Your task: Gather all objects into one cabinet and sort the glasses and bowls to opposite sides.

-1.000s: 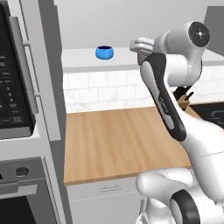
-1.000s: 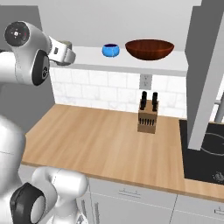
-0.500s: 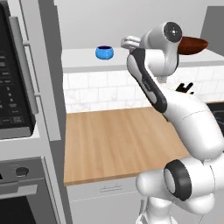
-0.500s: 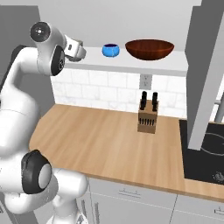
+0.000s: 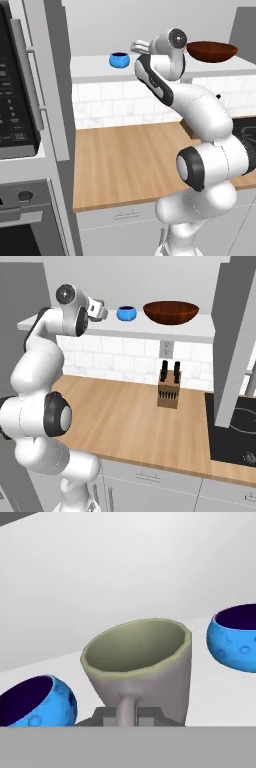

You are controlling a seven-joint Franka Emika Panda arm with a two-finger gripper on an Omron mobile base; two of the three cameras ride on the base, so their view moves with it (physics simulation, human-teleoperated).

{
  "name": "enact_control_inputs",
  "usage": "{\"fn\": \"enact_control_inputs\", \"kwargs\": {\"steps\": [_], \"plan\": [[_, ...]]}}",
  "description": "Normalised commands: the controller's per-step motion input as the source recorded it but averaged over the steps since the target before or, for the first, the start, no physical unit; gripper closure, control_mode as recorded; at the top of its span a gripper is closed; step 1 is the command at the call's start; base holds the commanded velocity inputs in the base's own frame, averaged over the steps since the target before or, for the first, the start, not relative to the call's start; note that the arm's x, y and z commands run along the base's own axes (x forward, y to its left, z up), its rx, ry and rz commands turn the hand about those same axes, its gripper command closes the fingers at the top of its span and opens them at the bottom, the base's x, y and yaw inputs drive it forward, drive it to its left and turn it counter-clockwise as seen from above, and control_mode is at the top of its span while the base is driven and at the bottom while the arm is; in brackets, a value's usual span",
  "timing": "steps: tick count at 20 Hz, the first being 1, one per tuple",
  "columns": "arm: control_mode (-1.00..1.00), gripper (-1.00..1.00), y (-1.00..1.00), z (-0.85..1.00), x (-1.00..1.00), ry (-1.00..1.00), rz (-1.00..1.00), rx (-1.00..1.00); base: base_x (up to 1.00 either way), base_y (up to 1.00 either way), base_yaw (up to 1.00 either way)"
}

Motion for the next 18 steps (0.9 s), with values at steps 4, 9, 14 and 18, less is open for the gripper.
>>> {"fn": "enact_control_inputs", "kwargs": {"steps": [4, 9, 14, 18], "plan": [[-1.0, 1.0, 0.0, -0.05, 0.85, 0.0, 0.0, 0.0, 0.0, 0.0, 0.0], [-1.0, 1.0, 0.0, -0.2, 0.71, 0.03, 0.0, 0.01, 0.0, 0.0, 0.0], [-1.0, 1.0, 0.0, -0.18, 0.58, 0.03, 0.0, 0.02, 0.0, 0.0, 0.0], [-1.0, 1.0, 0.0, 0.0, 0.04, 0.0, 0.0, 0.0, 0.0, 0.0, 0.0]]}}
